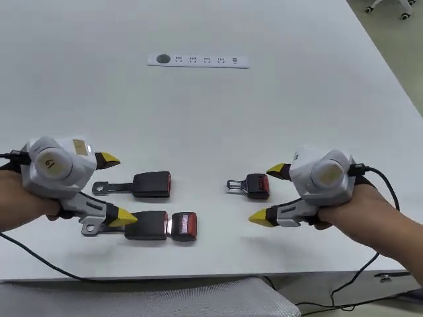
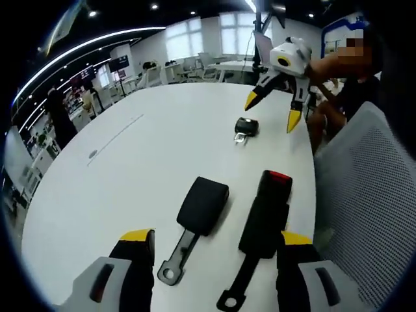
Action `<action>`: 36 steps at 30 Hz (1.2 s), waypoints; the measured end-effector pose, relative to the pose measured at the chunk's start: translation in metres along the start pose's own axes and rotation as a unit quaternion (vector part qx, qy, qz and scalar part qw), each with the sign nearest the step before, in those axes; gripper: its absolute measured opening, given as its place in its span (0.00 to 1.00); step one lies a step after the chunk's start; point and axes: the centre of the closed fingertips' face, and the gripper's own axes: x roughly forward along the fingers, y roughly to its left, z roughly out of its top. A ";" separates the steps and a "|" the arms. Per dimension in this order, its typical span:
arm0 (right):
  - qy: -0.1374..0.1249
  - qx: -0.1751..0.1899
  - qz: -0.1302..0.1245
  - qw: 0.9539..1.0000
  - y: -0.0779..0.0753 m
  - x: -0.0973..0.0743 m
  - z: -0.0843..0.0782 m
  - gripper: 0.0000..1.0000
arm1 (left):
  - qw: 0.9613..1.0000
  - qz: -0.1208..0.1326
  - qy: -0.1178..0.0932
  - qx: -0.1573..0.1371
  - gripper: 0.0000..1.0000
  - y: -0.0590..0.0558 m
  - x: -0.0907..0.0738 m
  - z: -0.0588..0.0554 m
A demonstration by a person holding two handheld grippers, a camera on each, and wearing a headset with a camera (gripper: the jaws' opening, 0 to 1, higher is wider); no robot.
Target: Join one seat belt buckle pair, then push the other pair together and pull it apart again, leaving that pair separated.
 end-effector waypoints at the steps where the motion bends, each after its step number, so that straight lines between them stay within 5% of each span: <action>1: 0.000 0.000 0.000 1.000 0.001 0.000 0.000 0.70 | 1.000 0.002 0.001 -0.001 0.81 -0.002 -0.002 -0.003; 5: 0.011 0.023 -0.003 1.000 0.003 -0.005 -0.007 0.72 | 1.000 0.012 0.007 -0.013 0.84 -0.008 -0.015 -0.018; 9: -0.010 0.042 -0.027 0.999 -0.004 -0.015 -0.008 0.77 | 0.999 0.037 0.000 -0.030 0.87 -0.007 -0.027 -0.029; 13: -0.011 0.081 -0.018 0.996 0.003 -0.020 -0.017 0.76 | 0.998 0.039 0.007 -0.042 0.87 -0.010 -0.035 -0.045; 16: -0.021 0.074 -0.027 0.997 0.004 -0.024 -0.016 0.80 | 0.997 0.047 0.004 -0.063 0.88 -0.008 -0.040 -0.051; 23: -0.041 0.067 -0.047 0.996 0.010 -0.029 -0.009 0.98 | 0.994 0.073 -0.021 -0.080 0.94 0.001 -0.055 -0.059; 28: -0.030 0.038 -0.048 0.998 0.018 -0.027 -0.008 0.99 | 0.991 0.080 -0.038 -0.096 1.00 -0.001 -0.063 -0.061; 36: -0.030 0.039 -0.051 0.998 0.019 -0.027 -0.004 0.99 | 0.991 0.081 -0.034 -0.098 1.00 -0.003 -0.067 -0.063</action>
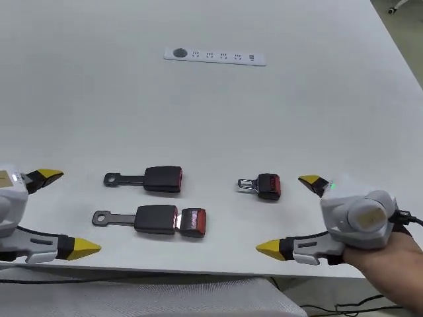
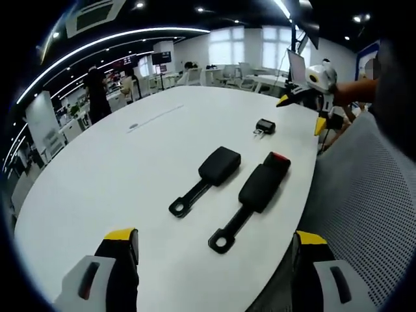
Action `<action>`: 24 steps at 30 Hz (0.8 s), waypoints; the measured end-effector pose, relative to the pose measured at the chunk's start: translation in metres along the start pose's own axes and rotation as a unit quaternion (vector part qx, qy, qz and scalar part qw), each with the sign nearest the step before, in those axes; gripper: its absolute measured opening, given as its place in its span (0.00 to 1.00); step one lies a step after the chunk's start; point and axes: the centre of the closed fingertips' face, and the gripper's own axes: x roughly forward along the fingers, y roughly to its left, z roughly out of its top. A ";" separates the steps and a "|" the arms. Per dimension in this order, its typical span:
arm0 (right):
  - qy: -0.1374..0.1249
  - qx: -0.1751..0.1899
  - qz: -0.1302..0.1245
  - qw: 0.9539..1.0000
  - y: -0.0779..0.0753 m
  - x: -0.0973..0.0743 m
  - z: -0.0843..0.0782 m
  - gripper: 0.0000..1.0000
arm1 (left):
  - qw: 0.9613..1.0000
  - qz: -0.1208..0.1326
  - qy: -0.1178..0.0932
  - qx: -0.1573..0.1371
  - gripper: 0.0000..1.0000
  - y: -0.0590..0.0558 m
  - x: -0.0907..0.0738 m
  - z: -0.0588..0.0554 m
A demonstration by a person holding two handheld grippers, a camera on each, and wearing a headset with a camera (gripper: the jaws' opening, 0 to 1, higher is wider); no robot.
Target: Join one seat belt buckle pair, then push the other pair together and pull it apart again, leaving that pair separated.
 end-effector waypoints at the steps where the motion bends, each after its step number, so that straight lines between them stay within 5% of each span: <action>1: 0.002 -0.003 0.002 1.000 0.001 0.000 -0.001 0.99 | 1.000 0.000 -0.006 0.005 1.00 -0.001 -0.002 0.004; 3: 0.005 -0.002 0.002 1.000 0.000 0.000 -0.004 0.99 | 1.000 0.002 -0.003 0.026 1.00 -0.005 -0.007 0.009; 8: 0.005 -0.001 -0.005 1.000 -0.001 -0.005 -0.007 0.99 | 1.000 -0.001 -0.012 0.022 1.00 -0.015 -0.014 0.015; 14: 0.008 -0.010 -0.002 1.000 -0.001 -0.005 -0.011 0.99 | 0.999 0.025 -0.022 0.022 0.97 -0.010 -0.014 0.020; 18: 0.005 -0.005 -0.006 1.000 -0.004 -0.006 -0.012 0.99 | 0.996 0.056 -0.042 0.053 0.87 -0.002 -0.018 0.033; 21: 0.003 -0.004 -0.008 1.000 -0.005 -0.009 -0.010 0.99 | 0.996 0.062 -0.039 0.043 0.92 0.001 -0.017 0.031; 24: 0.003 -0.001 -0.012 1.000 -0.008 -0.009 -0.013 0.99 | 0.998 0.043 -0.032 0.031 0.96 -0.003 -0.010 0.022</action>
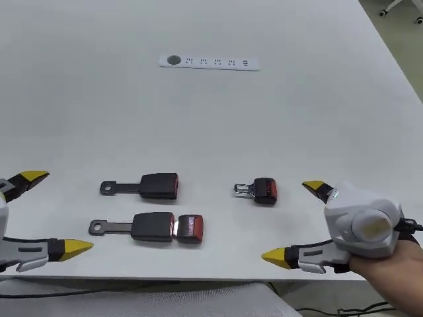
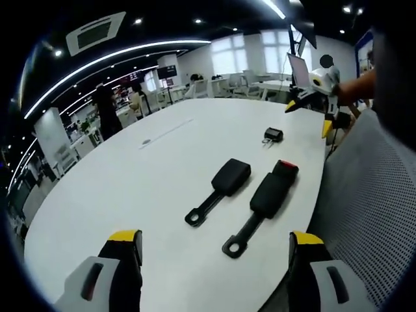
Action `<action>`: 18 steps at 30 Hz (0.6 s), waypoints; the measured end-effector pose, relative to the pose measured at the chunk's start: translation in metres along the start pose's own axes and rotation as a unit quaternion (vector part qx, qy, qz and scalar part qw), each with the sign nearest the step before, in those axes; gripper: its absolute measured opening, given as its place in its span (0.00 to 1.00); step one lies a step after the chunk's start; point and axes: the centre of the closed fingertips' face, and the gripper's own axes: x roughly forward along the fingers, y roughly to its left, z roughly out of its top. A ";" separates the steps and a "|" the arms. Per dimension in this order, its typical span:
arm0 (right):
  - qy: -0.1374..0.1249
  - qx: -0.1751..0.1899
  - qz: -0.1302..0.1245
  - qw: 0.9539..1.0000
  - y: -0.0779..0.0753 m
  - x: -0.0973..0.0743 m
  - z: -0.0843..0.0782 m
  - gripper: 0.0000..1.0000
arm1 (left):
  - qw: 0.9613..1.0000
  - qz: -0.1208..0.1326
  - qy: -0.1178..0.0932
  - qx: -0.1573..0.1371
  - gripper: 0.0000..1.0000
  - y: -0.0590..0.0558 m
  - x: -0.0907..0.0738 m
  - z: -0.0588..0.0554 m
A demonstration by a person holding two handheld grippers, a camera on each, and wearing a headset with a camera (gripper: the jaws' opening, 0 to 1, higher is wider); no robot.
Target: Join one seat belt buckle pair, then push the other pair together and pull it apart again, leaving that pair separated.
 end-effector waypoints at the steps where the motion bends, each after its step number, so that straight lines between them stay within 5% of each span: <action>1: -0.001 0.003 -0.001 1.000 0.000 -0.002 0.001 0.99 | 1.000 -0.007 0.004 0.009 0.97 -0.004 0.001 -0.001; 18: -0.009 0.034 -0.029 0.999 -0.005 -0.006 0.001 0.99 | 1.000 -0.014 0.012 0.003 1.00 -0.004 0.004 -0.010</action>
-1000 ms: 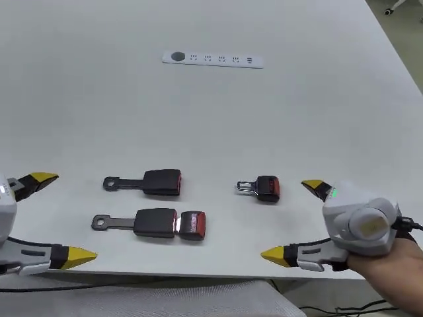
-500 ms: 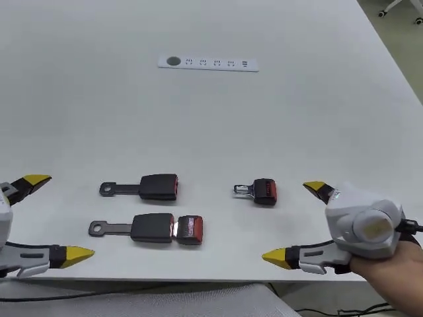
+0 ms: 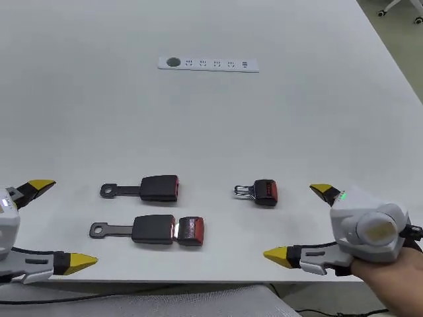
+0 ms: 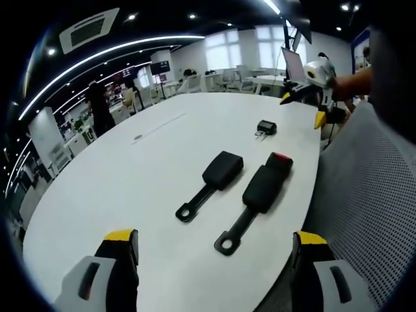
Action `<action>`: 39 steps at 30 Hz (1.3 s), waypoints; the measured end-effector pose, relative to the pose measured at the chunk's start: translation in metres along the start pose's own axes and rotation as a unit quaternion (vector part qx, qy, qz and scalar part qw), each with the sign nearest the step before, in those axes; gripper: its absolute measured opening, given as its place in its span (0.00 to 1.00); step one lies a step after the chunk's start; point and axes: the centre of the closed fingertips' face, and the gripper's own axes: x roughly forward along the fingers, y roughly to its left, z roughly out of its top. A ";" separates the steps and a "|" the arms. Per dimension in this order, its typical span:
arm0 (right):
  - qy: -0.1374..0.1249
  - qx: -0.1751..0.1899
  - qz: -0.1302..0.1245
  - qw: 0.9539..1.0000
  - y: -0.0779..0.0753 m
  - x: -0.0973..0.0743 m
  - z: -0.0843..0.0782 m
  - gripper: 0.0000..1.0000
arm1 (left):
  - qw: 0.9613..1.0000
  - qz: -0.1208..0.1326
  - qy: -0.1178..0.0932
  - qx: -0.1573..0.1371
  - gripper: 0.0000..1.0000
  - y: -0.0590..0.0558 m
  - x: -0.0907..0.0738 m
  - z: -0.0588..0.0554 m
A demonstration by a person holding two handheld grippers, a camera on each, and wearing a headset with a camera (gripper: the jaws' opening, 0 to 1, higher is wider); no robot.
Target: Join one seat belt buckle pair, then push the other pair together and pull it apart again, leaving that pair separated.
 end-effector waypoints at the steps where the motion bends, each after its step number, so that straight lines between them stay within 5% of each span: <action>1: 0.000 0.000 -0.001 1.000 0.000 0.000 0.000 0.99 | 1.000 0.001 0.000 0.000 1.00 0.001 0.000 0.000; 39: -0.018 -0.004 0.001 1.000 0.017 0.003 0.013 0.99 | 1.000 0.012 0.007 0.012 0.99 0.008 0.001 -0.008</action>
